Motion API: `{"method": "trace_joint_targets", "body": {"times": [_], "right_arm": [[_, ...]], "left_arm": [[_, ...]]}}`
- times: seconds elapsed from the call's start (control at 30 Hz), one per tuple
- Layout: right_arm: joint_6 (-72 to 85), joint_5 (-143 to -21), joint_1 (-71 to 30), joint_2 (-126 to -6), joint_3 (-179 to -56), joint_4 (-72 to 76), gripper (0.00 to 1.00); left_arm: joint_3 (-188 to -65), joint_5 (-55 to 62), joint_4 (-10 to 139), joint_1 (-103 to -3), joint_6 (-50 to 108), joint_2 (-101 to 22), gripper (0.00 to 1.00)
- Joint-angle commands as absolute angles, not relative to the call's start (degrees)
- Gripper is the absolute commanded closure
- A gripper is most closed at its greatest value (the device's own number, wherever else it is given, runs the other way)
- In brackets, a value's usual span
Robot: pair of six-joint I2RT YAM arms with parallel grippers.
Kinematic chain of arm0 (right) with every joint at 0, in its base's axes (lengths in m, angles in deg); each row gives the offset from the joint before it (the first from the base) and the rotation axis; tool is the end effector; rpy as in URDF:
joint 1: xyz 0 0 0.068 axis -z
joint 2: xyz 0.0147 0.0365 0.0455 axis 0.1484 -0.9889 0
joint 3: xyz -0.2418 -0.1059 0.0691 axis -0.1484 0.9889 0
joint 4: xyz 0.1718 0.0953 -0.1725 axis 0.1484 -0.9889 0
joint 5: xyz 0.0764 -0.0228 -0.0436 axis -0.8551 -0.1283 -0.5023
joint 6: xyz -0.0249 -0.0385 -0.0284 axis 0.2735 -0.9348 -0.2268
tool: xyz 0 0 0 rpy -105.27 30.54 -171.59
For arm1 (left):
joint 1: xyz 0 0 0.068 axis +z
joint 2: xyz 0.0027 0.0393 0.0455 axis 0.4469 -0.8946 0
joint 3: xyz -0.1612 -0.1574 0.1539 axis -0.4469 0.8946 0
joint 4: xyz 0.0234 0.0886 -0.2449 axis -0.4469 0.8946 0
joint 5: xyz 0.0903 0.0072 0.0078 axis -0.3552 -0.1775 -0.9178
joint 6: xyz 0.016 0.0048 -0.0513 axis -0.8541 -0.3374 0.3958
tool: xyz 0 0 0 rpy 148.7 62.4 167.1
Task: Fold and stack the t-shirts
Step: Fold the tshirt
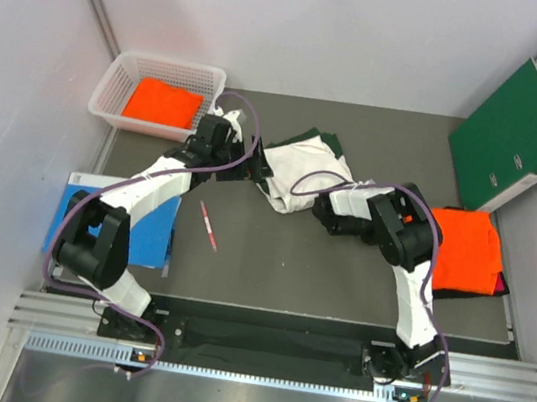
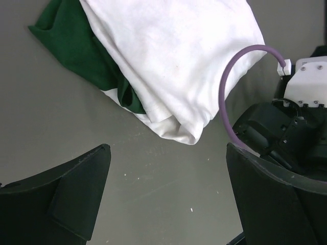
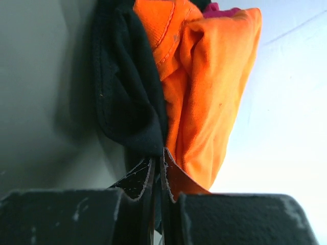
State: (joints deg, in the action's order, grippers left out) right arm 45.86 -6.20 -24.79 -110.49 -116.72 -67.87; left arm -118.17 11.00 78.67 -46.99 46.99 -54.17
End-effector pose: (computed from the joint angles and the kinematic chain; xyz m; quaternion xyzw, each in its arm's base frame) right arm 0.2941 0.1536 0.1024 -0.0623 0.8073 -0.5602 0.1749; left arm 0.3256 -0.1315 0.2578 -0.0136 0.8926 -0.2946 0.3410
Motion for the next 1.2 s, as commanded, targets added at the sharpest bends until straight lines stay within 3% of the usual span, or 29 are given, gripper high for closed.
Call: {"method": "trace_joint_targets", "body": {"times": [0.0,0.2,0.47,0.63,0.67,0.7,0.8,1.03,1.17], "right_arm": [[36.7,-10.4,-28.3,-102.7,-117.3,-59.1,1.00],[31.7,-18.0,-35.7,-102.7,-122.0,-55.7,1.00],[35.1,-21.7,-43.8,-112.4,-131.5,-60.3,1.00],[32.0,-28.7,-43.9,-102.8,-127.4,-53.7,0.68],[31.1,-31.6,-43.9,-100.4,-126.4,-50.3,0.59],[29.0,-33.1,-43.9,-97.9,-124.5,-48.3,0.43],[26.4,-35.9,-43.4,-88.7,-122.3,-42.8,0.15],[21.2,-37.7,-36.5,-80.5,-120.9,-34.0,0.14],[19.1,-48.7,-28.0,-80.8,-120.5,-27.2,0.09]], "left_arm": [[-117.6,11.0,78.7,-46.3,45.8,-51.0,0.01],[-117.6,9.7,80.1,-45.8,45.6,-50.4,0.01],[-118.2,8.1,83.0,-44.7,44.8,-49.6,0.01],[-117.4,7.3,84.7,-43.8,45.4,-48.0,0.01],[-117.3,6.7,85.1,-43.7,45.4,-47.9,0.01],[-117.1,6.2,85.5,-43.4,45.7,-48.0,0.01],[-115.8,5.4,85.6,-43.1,47.0,-48.8,0.01],[-108.5,9.8,78.5,-42.7,56.0,-54.4,0.01],[-104.9,14.0,70.5,-42.6,60.1,-59.3,0.01]]}}
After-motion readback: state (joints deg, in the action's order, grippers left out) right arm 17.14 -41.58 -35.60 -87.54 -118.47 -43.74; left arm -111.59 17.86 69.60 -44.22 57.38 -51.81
